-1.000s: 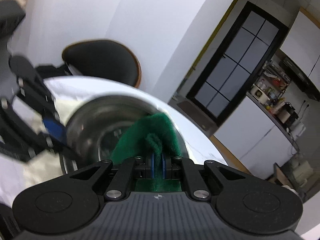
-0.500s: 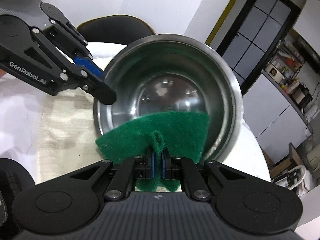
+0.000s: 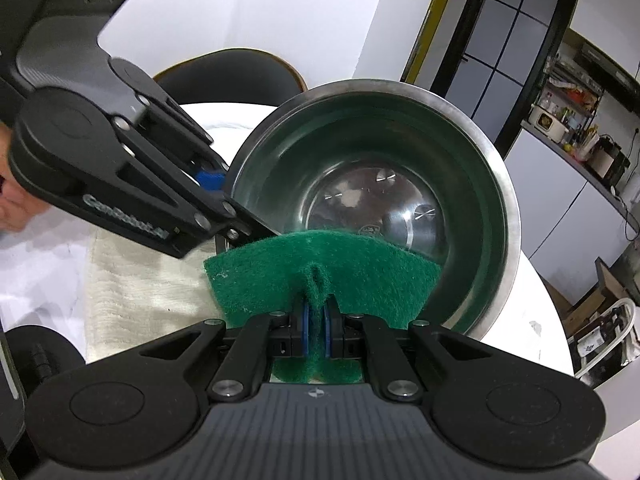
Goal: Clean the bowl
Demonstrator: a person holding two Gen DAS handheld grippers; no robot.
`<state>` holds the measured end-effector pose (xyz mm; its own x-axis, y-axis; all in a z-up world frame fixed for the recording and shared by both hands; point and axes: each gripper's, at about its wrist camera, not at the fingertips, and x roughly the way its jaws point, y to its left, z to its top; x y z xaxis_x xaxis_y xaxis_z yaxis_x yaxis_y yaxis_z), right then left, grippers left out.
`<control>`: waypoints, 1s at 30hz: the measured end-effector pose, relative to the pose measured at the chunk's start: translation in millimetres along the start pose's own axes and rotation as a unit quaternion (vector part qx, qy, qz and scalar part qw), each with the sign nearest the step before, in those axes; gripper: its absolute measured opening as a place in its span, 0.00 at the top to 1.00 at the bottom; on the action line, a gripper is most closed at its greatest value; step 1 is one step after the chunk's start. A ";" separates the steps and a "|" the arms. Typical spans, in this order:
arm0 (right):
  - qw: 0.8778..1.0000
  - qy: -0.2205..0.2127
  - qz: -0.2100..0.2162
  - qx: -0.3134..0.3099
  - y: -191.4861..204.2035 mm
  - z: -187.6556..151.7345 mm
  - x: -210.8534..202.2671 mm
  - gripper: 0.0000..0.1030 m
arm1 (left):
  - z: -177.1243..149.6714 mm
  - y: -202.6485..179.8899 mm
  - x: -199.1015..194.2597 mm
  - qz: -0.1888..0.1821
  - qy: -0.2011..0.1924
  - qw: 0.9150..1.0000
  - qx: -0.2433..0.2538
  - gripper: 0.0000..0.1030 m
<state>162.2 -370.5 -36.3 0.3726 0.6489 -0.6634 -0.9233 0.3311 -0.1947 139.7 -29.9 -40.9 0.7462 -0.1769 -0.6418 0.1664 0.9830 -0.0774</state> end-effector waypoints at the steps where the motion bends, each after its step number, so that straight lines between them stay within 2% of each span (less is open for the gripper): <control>1: 1.000 -0.001 0.001 0.001 -1.4 -0.8 -0.4 0.92 | 0.3 0.0 2.0 0.000 -0.001 1.000 0.001 0.83; 10: 1.000 -0.008 -0.004 0.006 -9.2 -5.7 -6.0 0.92 | 13.6 8.5 -1.4 0.019 -0.028 0.999 0.003 0.90; 16: 1.000 -0.019 -0.004 0.000 -6.3 3.1 -7.5 0.92 | 17.6 17.3 -18.3 0.043 -0.036 0.998 0.023 0.92; 22: 1.000 -0.011 0.008 -0.014 0.1 14.4 2.3 0.92 | 19.1 22.2 -22.3 0.064 -0.044 0.996 0.031 0.93; 27: 1.000 -0.003 0.020 -0.020 9.5 17.6 6.5 0.92 | 11.4 16.1 -20.5 0.063 -0.047 0.997 0.016 0.92; 30: 1.000 0.000 0.020 -0.020 9.8 18.1 7.0 0.92 | 5.5 12.1 -17.2 0.053 -0.045 0.998 0.003 0.88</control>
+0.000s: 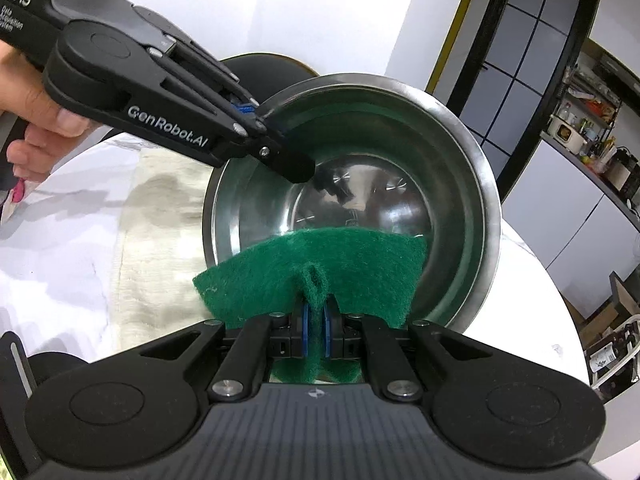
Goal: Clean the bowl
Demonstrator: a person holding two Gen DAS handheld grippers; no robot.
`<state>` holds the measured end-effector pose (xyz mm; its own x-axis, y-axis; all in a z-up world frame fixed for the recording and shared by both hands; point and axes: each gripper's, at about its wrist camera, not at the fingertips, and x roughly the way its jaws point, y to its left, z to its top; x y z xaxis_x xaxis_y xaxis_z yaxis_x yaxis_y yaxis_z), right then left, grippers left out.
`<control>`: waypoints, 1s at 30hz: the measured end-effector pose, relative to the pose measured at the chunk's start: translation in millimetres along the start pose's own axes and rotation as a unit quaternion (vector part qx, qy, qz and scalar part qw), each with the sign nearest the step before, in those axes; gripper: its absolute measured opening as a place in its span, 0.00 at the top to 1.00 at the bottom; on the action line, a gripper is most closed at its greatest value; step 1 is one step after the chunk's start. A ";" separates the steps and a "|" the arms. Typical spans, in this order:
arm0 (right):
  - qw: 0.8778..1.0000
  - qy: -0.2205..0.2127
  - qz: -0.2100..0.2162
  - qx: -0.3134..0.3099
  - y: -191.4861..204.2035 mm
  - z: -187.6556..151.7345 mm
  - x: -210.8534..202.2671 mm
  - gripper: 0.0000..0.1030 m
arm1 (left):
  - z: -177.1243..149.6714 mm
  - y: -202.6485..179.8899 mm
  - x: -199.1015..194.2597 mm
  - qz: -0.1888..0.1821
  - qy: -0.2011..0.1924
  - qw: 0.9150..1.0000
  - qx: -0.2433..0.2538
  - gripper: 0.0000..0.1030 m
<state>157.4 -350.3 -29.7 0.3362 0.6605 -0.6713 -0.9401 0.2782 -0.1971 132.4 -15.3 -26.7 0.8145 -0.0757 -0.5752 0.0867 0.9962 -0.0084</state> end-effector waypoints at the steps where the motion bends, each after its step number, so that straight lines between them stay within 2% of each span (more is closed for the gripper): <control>1: 1.000 0.002 0.000 0.001 -0.4 0.1 0.0 0.92 | -1.7 -0.5 1.4 -0.004 0.002 1.000 -0.002 0.86; 9: 1.000 0.016 -0.020 -0.001 2.7 0.2 -2.3 0.92 | -12.3 -0.8 13.2 -0.024 0.014 1.000 -0.009 0.87; 16: 0.997 0.018 -0.071 -0.004 -5.8 7.2 -6.8 0.92 | -10.3 -0.9 13.4 -0.031 0.015 0.999 0.006 0.87; 24: 0.991 -0.027 -0.131 -0.018 -16.1 30.2 -15.2 0.93 | -12.7 -4.4 12.7 -0.031 0.012 0.999 0.026 0.87; 30: 0.990 -0.058 -0.130 -0.021 -9.4 45.5 -24.8 0.93 | -15.8 -7.0 12.4 -0.028 0.012 0.999 0.036 0.87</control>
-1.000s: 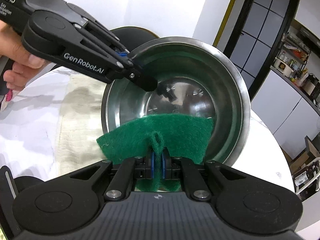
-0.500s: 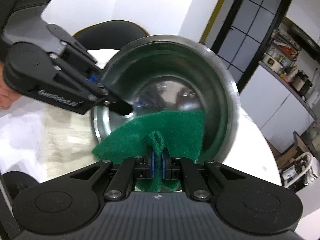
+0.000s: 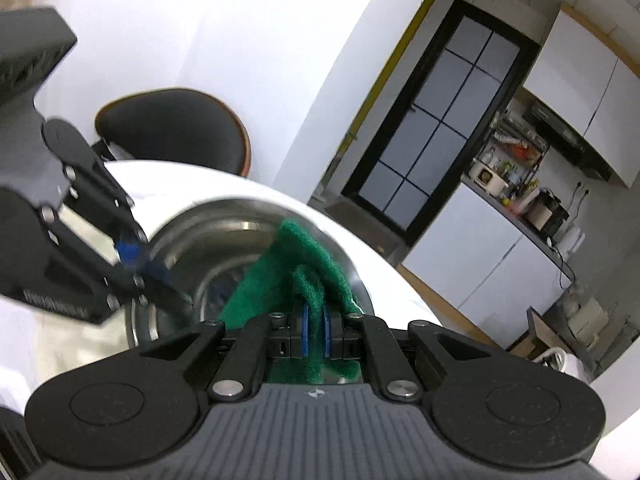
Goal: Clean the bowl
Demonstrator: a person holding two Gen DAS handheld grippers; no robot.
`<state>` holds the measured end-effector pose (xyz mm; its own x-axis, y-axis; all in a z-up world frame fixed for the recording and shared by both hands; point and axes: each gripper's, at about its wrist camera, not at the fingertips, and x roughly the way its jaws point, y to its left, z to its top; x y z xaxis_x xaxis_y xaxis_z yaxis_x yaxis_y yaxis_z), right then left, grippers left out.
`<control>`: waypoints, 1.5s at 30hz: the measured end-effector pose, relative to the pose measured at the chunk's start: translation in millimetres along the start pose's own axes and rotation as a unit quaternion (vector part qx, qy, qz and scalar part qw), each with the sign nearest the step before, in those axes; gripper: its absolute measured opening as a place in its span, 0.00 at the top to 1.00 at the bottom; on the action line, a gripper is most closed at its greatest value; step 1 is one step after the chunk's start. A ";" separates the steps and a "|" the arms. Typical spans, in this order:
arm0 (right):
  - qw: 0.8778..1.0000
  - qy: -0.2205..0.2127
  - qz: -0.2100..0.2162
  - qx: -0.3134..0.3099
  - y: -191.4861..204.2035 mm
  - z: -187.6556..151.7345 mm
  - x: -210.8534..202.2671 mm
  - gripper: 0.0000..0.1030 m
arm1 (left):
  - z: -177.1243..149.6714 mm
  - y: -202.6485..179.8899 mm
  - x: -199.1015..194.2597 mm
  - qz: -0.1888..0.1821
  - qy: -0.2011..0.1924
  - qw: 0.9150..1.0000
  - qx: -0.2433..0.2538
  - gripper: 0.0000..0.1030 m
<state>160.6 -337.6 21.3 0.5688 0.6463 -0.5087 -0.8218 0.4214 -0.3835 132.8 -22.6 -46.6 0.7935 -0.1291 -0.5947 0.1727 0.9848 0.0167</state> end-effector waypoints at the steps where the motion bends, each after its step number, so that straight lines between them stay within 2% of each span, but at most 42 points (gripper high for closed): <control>1: 1.000 -0.004 0.005 0.001 1.4 2.7 -0.2 0.93 | -0.6 -0.2 -0.2 0.000 0.000 1.000 0.001 0.87; 9: 0.998 -0.020 0.065 -0.003 22.6 15.6 -4.6 0.92 | -5.0 1.2 -1.8 0.008 0.000 1.000 0.007 0.86; 11: 0.996 -0.017 0.087 -0.011 27.6 17.1 -6.0 0.92 | -5.3 0.5 -1.8 0.008 0.000 1.000 0.011 0.86; 17: 0.994 -0.001 0.113 -0.016 26.5 20.3 -3.2 0.92 | -7.7 -2.3 0.3 0.008 -0.002 1.000 0.014 0.86; 20: 0.995 -0.002 0.103 -0.015 24.6 20.0 -1.5 0.92 | -9.5 -2.4 -0.9 0.007 -0.002 1.000 0.012 0.86; 24: 0.998 -0.005 0.070 -0.009 15.9 18.4 -2.8 0.92 | -11.7 -1.9 -4.4 0.005 -0.001 1.000 0.011 0.86; 26: 0.999 0.003 0.049 -0.009 7.7 16.3 -1.3 0.92 | -11.7 -2.4 -3.8 0.006 -0.002 1.000 0.009 0.86; 32: 0.999 0.045 0.021 0.004 -3.0 1.2 1.7 0.92 | -14.0 -3.1 -3.3 0.004 -0.002 1.000 0.006 0.86; 37: 0.997 0.075 0.021 -0.005 4.2 -14.0 7.5 0.92 | -15.0 -5.2 -5.7 0.004 -0.002 1.000 0.005 0.86; 41: 0.994 0.100 0.049 -0.013 17.8 -25.6 15.5 0.92 | -13.4 -7.0 -6.2 0.006 -0.004 1.000 0.007 0.86; 45: 0.992 0.100 0.079 -0.012 27.4 -29.4 19.7 0.92 | -10.2 -4.4 -0.2 0.007 -0.002 1.000 0.010 0.86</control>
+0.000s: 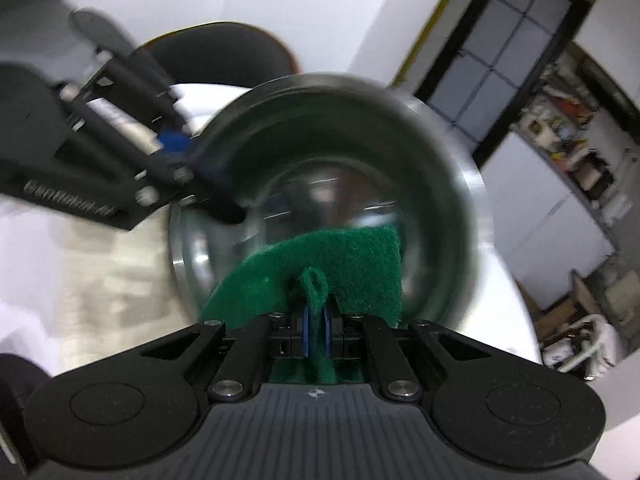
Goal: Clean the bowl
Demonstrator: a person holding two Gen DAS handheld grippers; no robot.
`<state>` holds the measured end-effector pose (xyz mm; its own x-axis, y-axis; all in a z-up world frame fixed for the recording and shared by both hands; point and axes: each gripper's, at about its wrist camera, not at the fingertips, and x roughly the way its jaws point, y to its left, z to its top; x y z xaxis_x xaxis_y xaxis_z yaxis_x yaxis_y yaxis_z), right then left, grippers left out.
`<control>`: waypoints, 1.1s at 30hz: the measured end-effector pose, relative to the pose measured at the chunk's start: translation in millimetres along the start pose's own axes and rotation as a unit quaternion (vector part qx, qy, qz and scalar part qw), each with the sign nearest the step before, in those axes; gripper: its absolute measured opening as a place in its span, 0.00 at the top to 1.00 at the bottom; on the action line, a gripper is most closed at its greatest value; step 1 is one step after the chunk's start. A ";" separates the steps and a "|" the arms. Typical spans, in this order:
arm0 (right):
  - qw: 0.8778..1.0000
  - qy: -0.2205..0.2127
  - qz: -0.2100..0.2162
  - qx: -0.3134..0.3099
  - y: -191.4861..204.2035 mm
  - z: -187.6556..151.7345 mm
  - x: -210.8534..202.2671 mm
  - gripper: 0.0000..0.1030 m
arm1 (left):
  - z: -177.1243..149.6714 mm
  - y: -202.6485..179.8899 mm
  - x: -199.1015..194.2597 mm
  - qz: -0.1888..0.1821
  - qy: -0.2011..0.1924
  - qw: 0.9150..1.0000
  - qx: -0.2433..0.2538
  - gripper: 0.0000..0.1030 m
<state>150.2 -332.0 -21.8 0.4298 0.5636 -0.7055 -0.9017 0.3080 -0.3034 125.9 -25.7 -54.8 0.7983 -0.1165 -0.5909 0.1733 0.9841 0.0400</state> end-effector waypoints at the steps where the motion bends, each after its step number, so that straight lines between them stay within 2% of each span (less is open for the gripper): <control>1: 1.000 -0.006 0.003 -0.002 2.3 1.7 0.4 0.92 | -0.3 -0.8 0.0 0.000 0.001 1.000 0.000 0.86; 10: 0.998 -0.061 0.011 -0.011 7.4 27.0 -6.9 0.92 | -2.7 -2.8 -1.7 0.002 0.002 1.000 0.005 0.86; 14: 0.997 -0.078 -0.002 -0.004 3.4 34.3 -11.6 0.92 | -4.0 -5.5 -3.9 0.003 0.002 1.000 0.006 0.86; 18: 0.997 -0.073 -0.022 0.005 -6.2 31.2 -13.1 0.92 | -6.3 -5.2 -6.0 0.001 0.003 1.000 0.002 0.86; 22: 0.998 -0.046 -0.032 0.010 -10.9 16.8 -8.0 0.92 | -5.7 -5.1 -5.9 0.002 0.002 1.000 0.003 0.86; 28: 0.999 -0.035 -0.006 0.012 0.5 8.1 1.9 0.92 | -7.1 -7.7 -8.2 0.004 0.002 1.000 0.007 0.86; 33: 0.999 -0.046 0.007 0.001 9.7 17.7 7.7 0.92 | -6.0 -5.5 -6.3 0.004 0.004 1.000 0.006 0.86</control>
<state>145.6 -311.1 -18.8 0.4203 0.6351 -0.6481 -0.9073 0.3016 -0.2929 116.5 -29.6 -56.1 0.7954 -0.1086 -0.5963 0.1749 0.9831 0.0542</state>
